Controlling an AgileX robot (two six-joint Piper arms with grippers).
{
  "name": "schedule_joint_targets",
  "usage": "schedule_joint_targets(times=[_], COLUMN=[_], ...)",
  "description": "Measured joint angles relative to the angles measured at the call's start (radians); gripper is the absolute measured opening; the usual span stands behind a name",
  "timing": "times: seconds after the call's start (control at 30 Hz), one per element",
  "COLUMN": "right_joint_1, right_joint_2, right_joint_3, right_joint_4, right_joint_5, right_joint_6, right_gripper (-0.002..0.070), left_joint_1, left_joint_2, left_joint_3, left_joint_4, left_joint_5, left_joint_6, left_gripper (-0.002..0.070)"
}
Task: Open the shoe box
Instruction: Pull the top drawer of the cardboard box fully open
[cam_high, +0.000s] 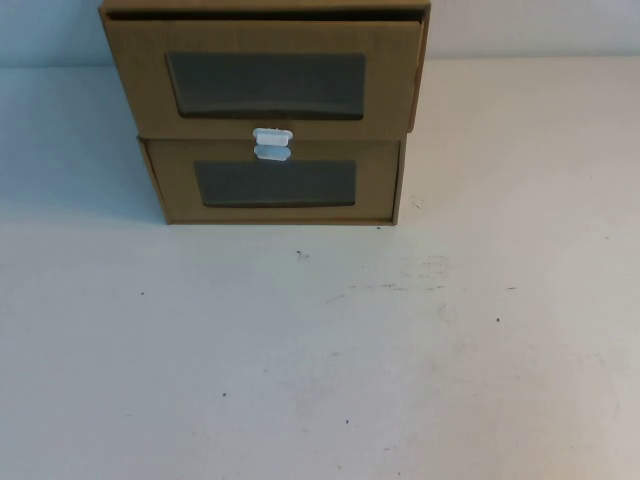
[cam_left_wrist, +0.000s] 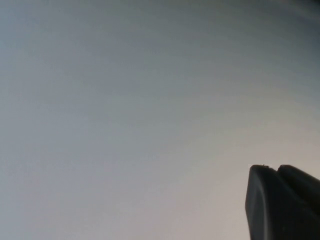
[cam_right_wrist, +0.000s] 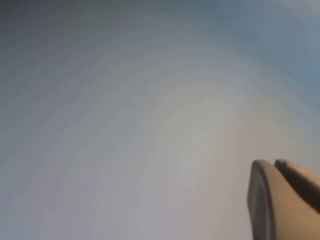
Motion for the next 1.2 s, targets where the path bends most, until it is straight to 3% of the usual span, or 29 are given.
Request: schedule_joint_targets(times=[0.13,0.27,0.4,0.57,0.7,1.03,1.2], right_joint_1=[0.000,0.000,0.000,0.000,0.000,0.000,0.017], right_joint_2=[0.000,0.000,0.032,0.242,0.414,0.656,0.824], right_joint_3=[-0.087,-0.297,-0.545,-0.808,-0.929,-0.964,-0.964], right_joint_4=[0.165,0.359,0.491,0.493,0.482,0.431,0.382], right_joint_5=[-0.072,-0.003,0.281,0.707,0.904,1.019,1.098], right_joint_6=[0.000,0.000,-0.089,-0.366,-0.516,-0.710,-0.824], right_gripper=[-0.0014,-0.0014,-0.0014,-0.0013,-0.0013,-0.0013,-0.0014], left_joint_1=[0.000,0.000,0.000,0.000,0.000,0.000,0.000], left_joint_2=[-0.002,-0.002,0.065,0.313,0.511,0.863,1.006], left_joint_3=[-0.133,-0.402,-0.654,-0.909,-1.027,-1.050,-1.110], left_joint_4=[-0.035,-0.036,-0.036,-0.032,-0.027,-0.028,-0.030], left_joint_5=[-0.038,0.231,0.560,0.887,1.095,1.135,1.179], left_joint_6=[-0.042,-0.043,0.027,0.120,0.167,0.204,0.300], left_gripper=[-0.0002,-0.0002,-0.0002,-0.0002,-0.0002,-0.0002,-0.0002])
